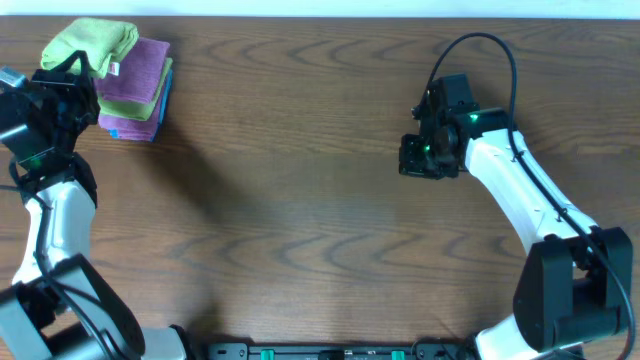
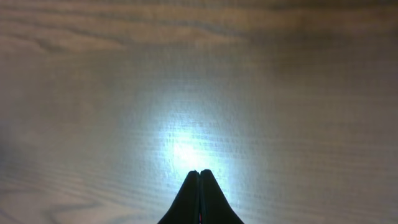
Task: Fold the cloth
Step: 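Carry the folded cloth with the left gripper to the cloth stack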
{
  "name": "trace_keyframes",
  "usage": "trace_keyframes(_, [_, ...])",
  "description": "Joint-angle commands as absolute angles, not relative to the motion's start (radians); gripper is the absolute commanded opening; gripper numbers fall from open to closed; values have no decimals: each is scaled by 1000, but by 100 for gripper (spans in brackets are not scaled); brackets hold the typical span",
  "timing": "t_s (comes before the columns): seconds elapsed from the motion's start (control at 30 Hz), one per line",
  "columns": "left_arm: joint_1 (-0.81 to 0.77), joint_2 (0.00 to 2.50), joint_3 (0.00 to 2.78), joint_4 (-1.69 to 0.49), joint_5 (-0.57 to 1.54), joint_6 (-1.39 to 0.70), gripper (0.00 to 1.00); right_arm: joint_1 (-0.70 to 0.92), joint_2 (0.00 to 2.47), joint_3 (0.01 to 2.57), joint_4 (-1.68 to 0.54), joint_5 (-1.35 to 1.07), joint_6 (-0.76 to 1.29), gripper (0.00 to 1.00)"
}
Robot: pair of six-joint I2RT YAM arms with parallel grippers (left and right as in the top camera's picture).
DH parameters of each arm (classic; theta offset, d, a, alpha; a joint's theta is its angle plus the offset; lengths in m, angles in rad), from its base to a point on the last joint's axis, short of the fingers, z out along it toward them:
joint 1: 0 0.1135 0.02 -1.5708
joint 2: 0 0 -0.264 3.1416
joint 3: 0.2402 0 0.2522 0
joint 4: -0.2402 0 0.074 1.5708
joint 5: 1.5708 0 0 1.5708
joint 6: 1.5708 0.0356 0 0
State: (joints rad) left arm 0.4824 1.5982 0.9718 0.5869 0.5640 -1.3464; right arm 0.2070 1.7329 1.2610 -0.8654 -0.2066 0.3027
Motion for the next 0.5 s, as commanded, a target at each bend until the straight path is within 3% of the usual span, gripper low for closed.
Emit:
trace_keyframes(0.0, [483, 1650, 973, 618, 527, -1354, 6, 211, 1712, 1257, -886, -215, 274, 1])
trace_keyframes(0.27, [483, 1800, 979, 823, 526, -1353, 6, 211, 1713, 1257, -911, -215, 272, 2])
trace_keyframes(0.47, [478, 1911, 1141, 851, 699, -1275, 6, 211, 1713, 1257, -908, -215, 273, 2])
